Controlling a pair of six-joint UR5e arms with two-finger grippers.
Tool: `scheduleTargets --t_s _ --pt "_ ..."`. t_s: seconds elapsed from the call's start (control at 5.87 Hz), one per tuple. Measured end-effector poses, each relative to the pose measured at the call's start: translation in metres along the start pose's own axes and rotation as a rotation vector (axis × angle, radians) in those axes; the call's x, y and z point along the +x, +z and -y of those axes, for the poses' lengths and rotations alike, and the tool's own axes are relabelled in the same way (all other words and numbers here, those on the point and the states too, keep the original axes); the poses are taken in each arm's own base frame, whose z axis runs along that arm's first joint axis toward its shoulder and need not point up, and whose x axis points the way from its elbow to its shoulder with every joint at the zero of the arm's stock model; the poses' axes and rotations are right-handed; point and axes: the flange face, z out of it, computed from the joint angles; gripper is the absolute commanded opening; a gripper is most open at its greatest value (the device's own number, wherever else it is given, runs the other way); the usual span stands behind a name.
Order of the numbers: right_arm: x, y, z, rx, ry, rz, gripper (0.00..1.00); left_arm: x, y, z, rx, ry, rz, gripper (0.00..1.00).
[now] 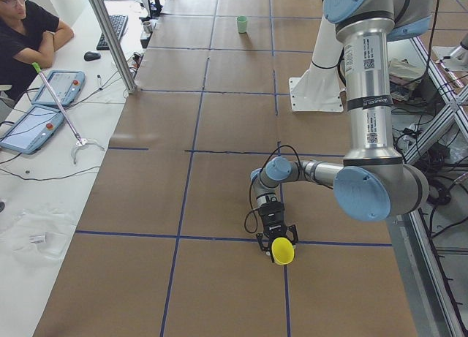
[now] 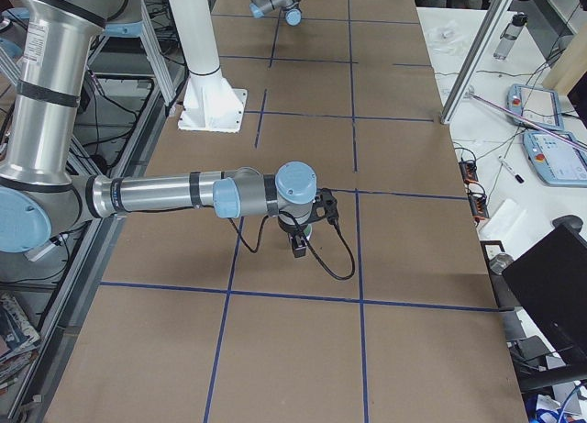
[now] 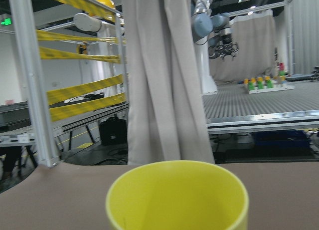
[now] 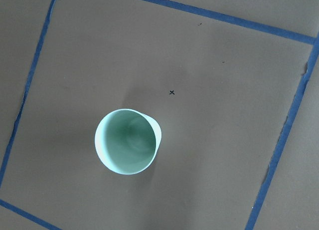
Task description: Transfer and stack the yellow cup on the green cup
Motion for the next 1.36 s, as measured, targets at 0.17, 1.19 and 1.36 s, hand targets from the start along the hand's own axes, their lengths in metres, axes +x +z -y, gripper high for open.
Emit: scheduleTargets --t_s 0.17,1.19,1.36 --pt "-0.001 -0.001 0.001 0.003 -0.001 0.0 1.0 0.014 -0.02 0.012 0.026 -0.003 -0.142 0.06" --pt "-0.007 -0.006 0.004 0.015 -0.015 -0.003 1.0 0.117 -0.245 0.091 0.028 0.067 -0.945 0.11" --pt "-0.009 -0.006 0.004 0.016 -0.016 0.003 1.0 0.123 -0.282 0.101 0.028 0.126 -1.045 0.12"
